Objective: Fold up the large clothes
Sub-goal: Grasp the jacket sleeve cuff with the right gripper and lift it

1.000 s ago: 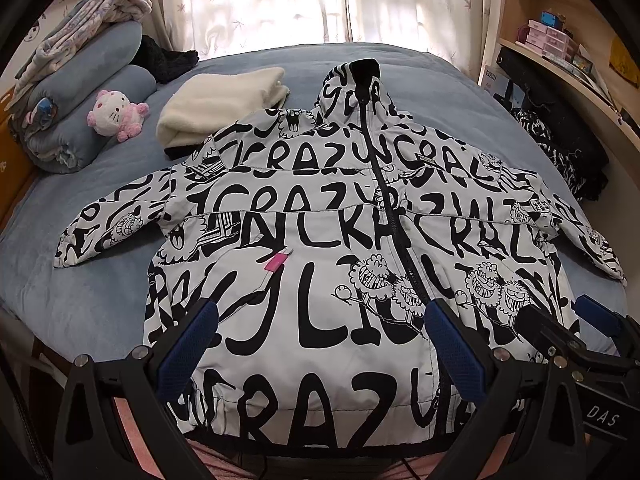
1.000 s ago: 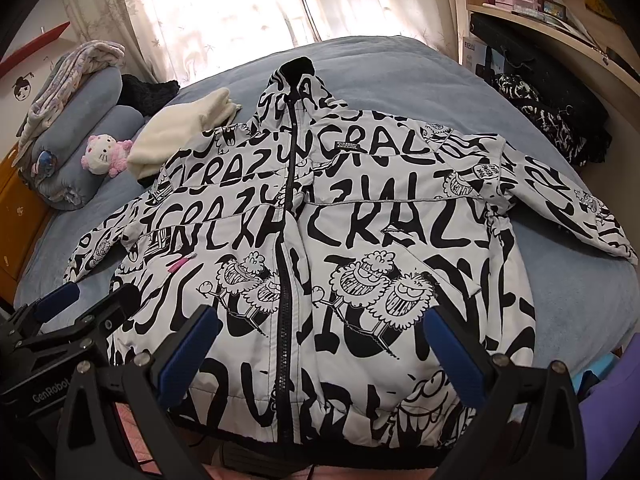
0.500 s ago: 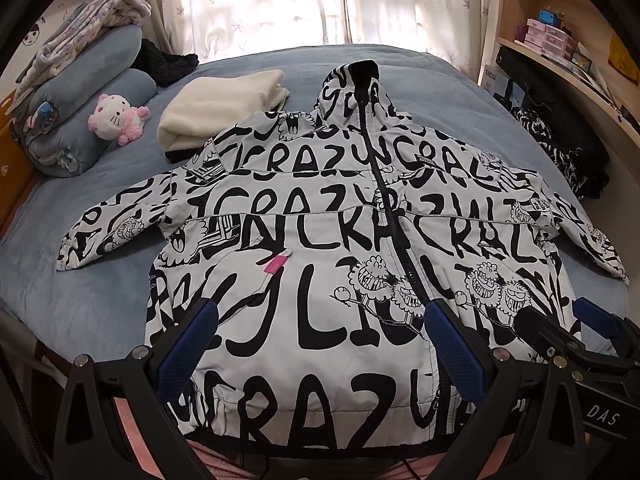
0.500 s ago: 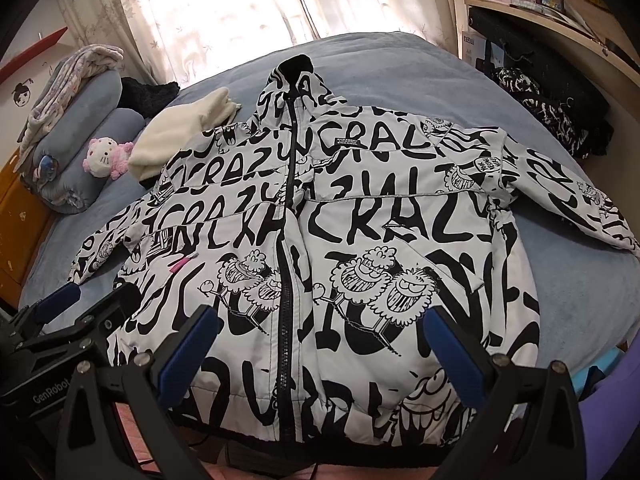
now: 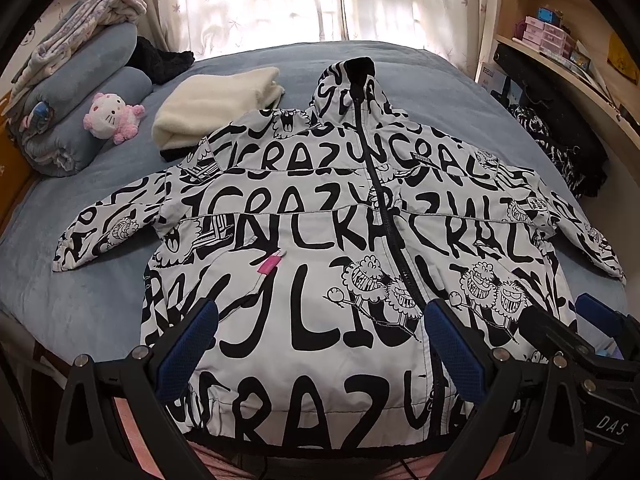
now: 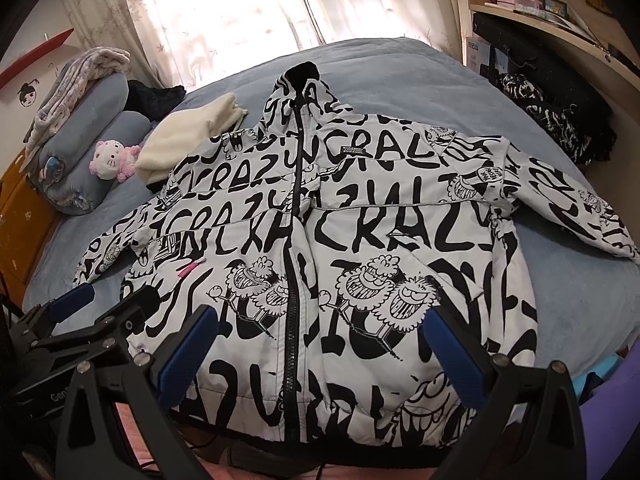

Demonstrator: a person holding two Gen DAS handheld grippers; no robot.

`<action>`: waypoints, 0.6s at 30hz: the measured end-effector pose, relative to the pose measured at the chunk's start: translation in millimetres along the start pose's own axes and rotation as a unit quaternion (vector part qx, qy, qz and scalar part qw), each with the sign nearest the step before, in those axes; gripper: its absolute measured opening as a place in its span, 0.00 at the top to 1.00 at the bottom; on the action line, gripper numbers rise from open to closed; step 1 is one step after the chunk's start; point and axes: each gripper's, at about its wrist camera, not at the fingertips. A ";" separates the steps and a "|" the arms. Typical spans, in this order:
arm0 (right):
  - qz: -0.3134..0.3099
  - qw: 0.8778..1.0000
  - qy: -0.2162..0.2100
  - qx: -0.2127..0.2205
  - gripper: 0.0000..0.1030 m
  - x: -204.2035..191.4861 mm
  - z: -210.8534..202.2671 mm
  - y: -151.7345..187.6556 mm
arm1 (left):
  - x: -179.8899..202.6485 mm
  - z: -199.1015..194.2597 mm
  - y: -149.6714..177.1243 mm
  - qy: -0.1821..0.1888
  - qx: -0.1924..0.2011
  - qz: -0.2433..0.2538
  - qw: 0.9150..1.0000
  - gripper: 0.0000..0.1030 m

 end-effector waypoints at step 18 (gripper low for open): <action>-0.025 0.997 0.029 0.061 0.00 24.3 -37.0 -37.8 | 57.6 -15.9 -40.9 0.026 0.052 0.075 0.995 0.02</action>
Point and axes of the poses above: each gripper's, at about its wrist camera, not at the fingertips, and z roughly the way its jaws point, x to its right, y to its underside, and after that the axes turned 2 degrees about z, right-handed
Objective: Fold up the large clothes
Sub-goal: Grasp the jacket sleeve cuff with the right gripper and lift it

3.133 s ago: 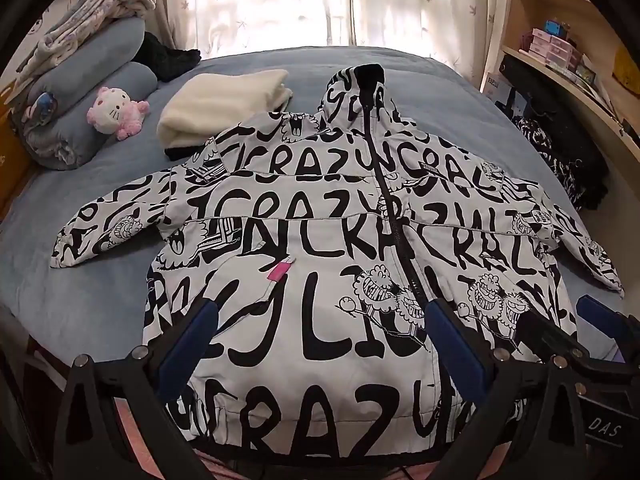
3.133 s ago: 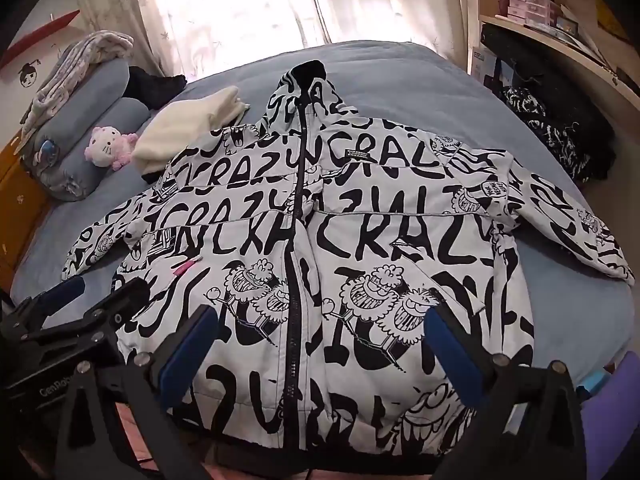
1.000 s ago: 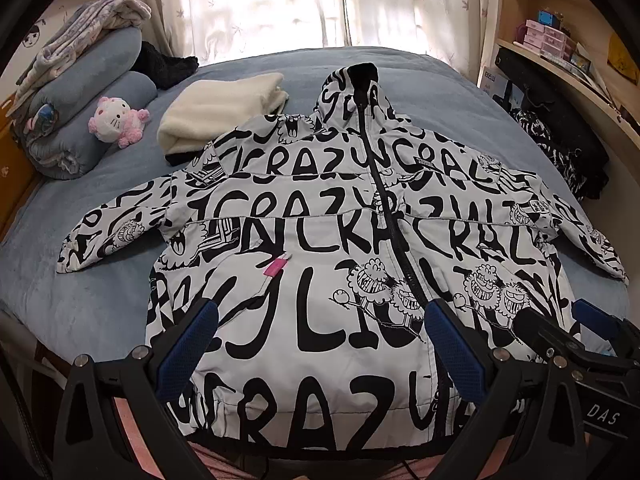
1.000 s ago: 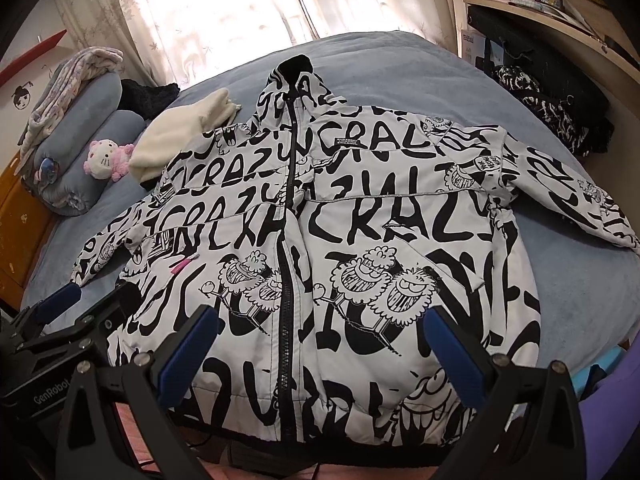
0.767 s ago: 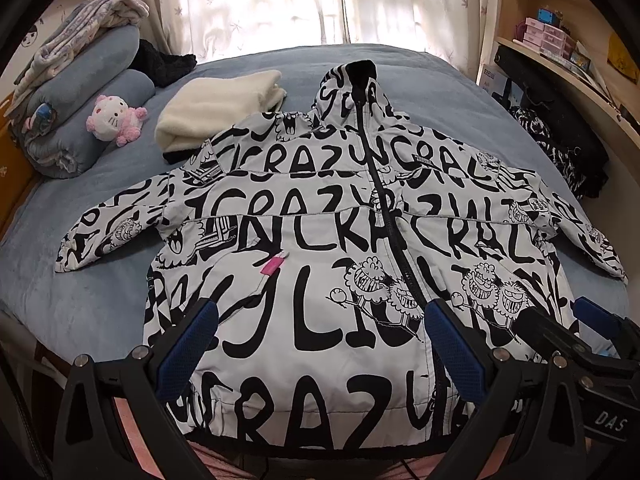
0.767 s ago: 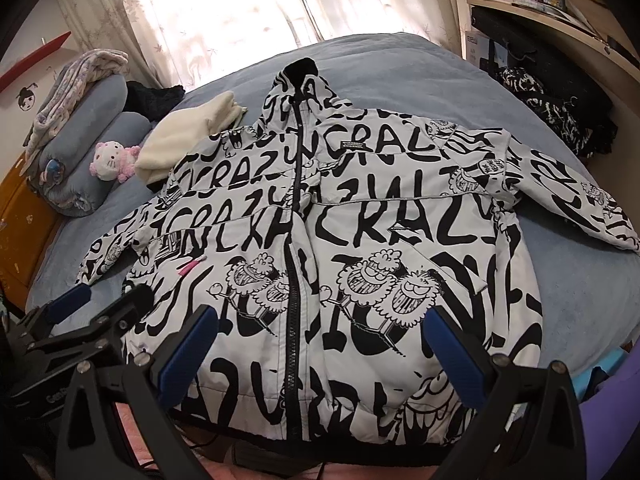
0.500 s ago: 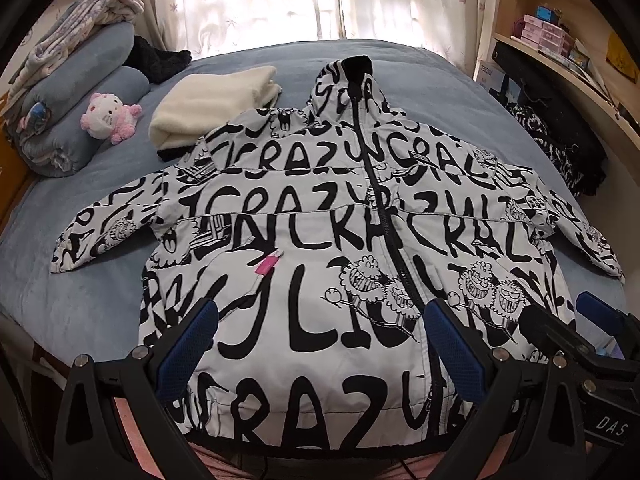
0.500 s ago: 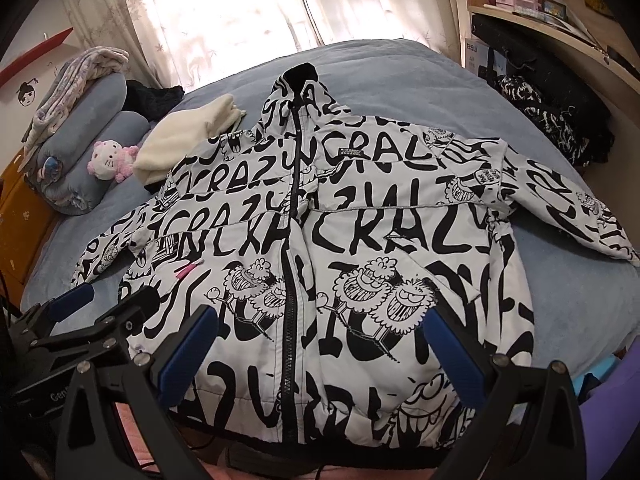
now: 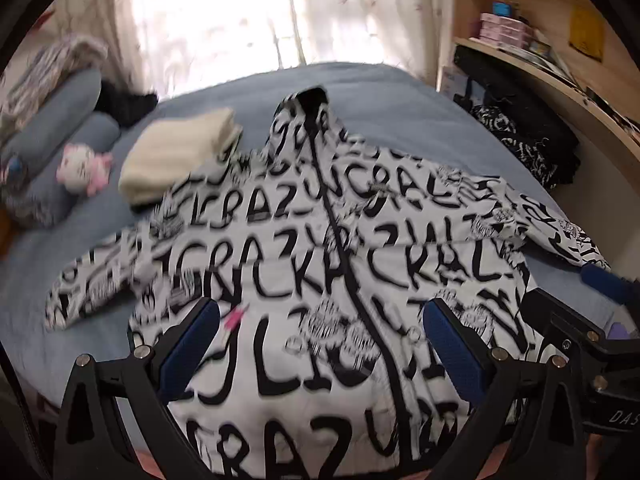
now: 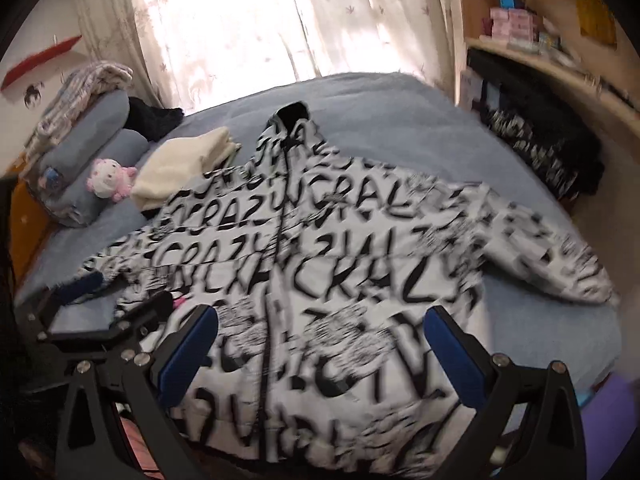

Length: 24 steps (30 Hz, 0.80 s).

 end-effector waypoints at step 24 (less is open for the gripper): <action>0.169 0.978 0.119 0.032 0.00 231.7 17.7 -36.2 | 148.3 77.4 -93.6 0.064 0.110 0.072 0.989 0.02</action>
Point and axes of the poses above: each gripper's, at about its wrist camera, not at the fingertips, and z roughly the way its jaws point, x to its right, y to its underside, and after that the axes turned 2 degrees about z, right-handed
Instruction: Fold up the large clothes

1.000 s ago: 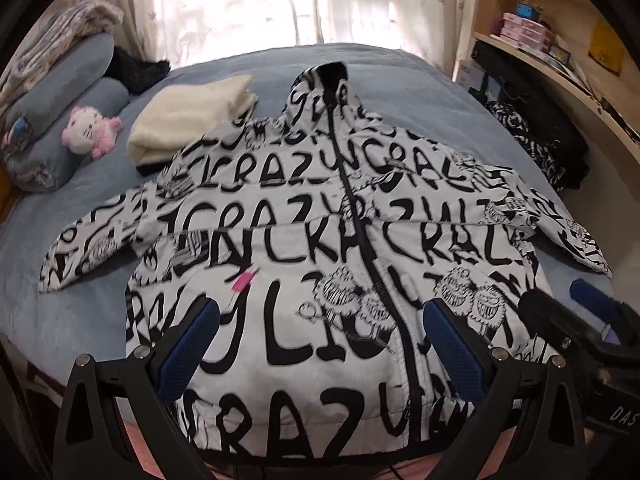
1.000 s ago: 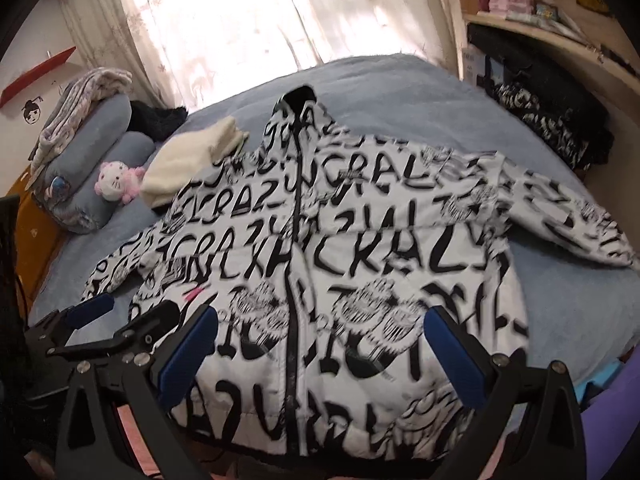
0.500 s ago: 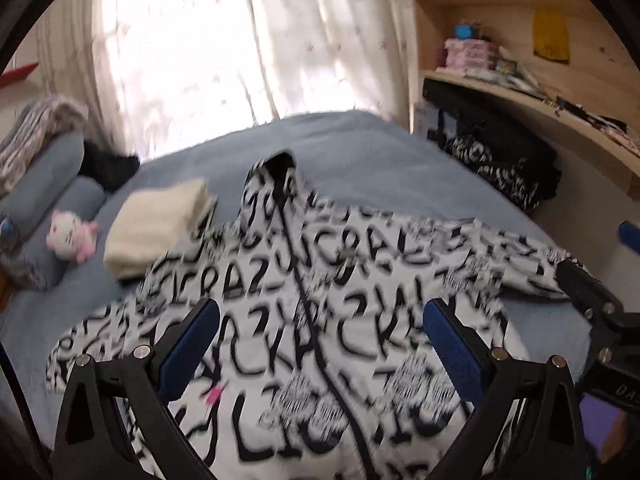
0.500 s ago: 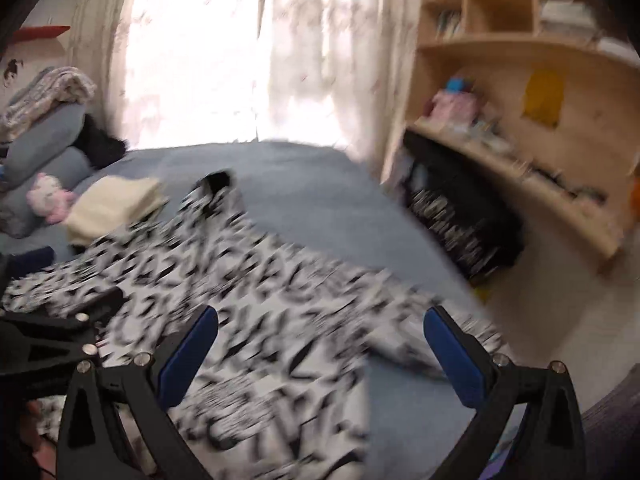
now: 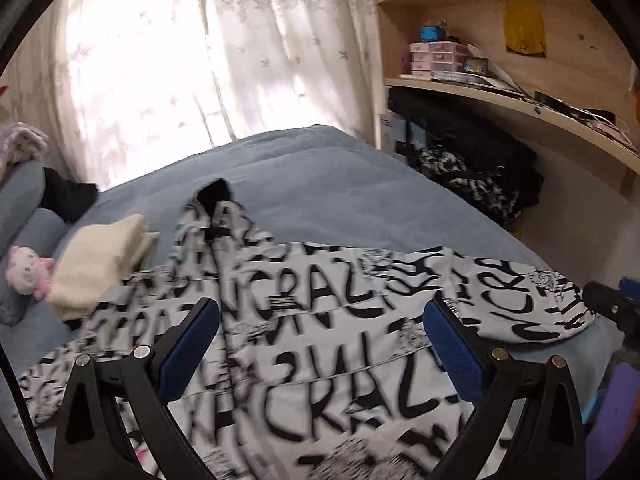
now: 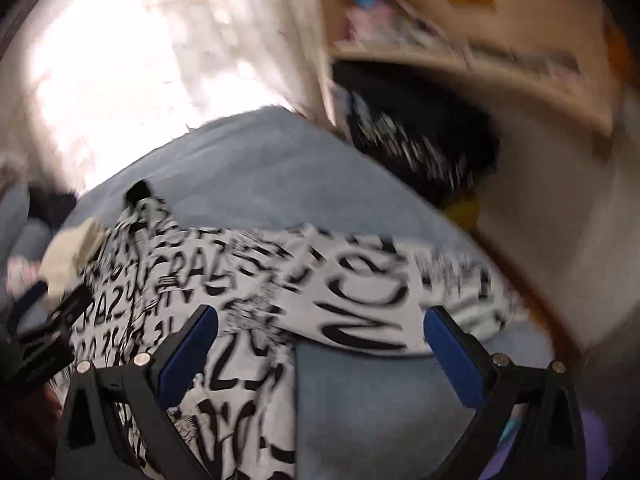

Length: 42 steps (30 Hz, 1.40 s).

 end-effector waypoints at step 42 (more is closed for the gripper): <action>-0.109 0.969 -0.211 -0.063 0.81 -179.2 114.9 -11.6 | -140.5 64.5 62.0 -0.030 -0.094 -0.128 0.987 0.16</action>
Point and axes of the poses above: each gripper's, at about its wrist camera, not at the fingertips, and z roughly the way its jaws point, x to its right, y to its underside, and after that the axes turned 2 degrees about z, right-handed
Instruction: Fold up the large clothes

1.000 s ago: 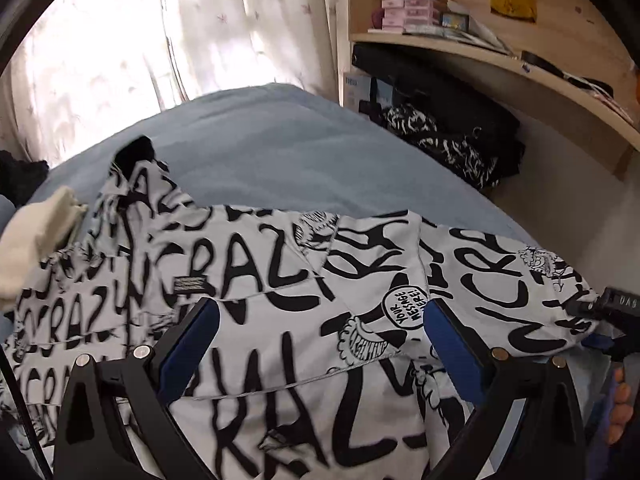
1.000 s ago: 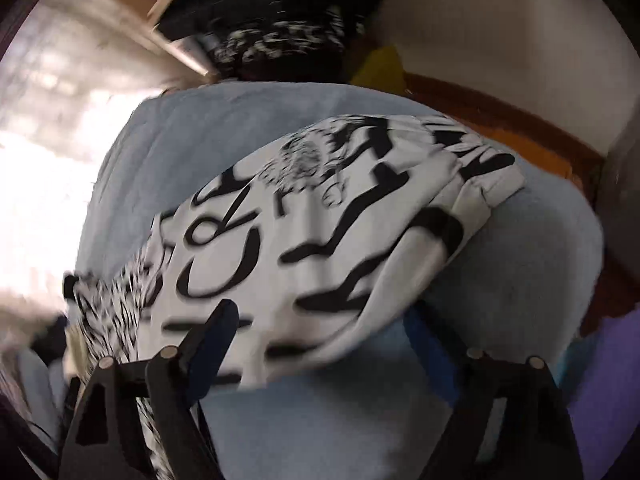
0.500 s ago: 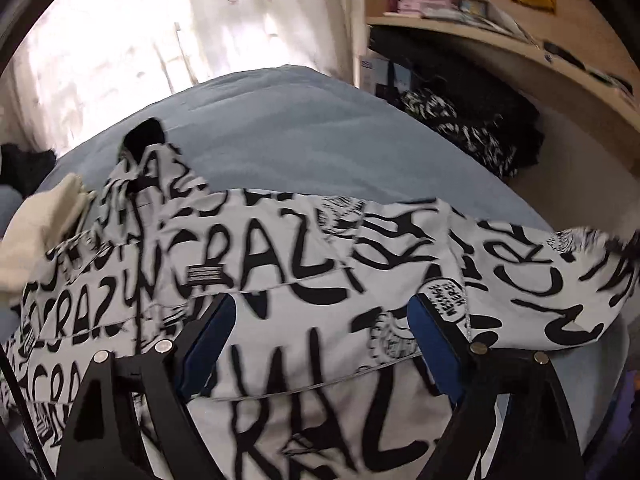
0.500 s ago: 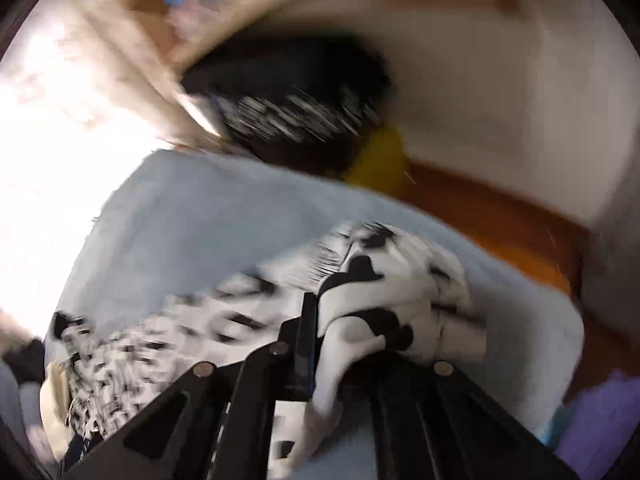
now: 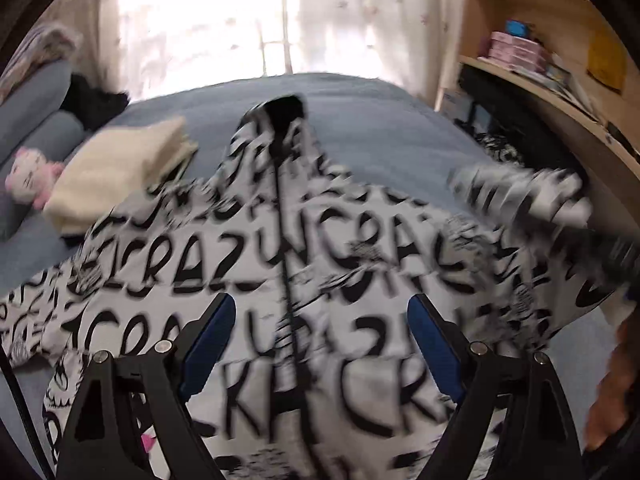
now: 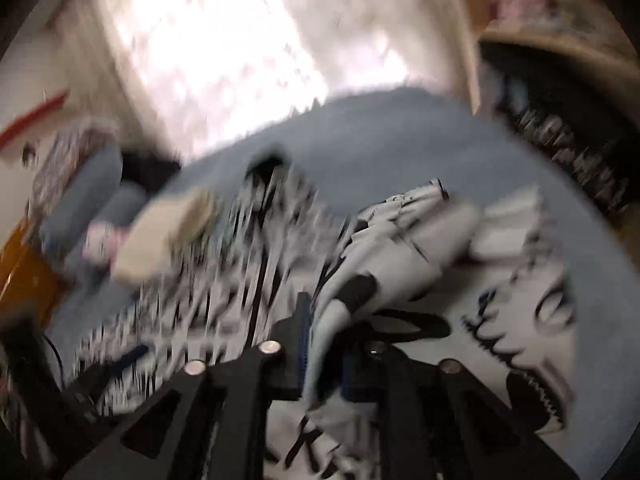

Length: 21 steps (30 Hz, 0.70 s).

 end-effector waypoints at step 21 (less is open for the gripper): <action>0.118 0.988 -0.045 -0.085 0.52 15.0 3.3 115.2 | -27.1 85.8 27.7 0.192 -0.110 -0.091 0.971 0.17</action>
Point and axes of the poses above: each gripper's, at about its wrist camera, not at the fingertips, and z roughly the way its jaws point, x to its right, y to its underside, and after that the axes turned 2 degrees about z, right-handed
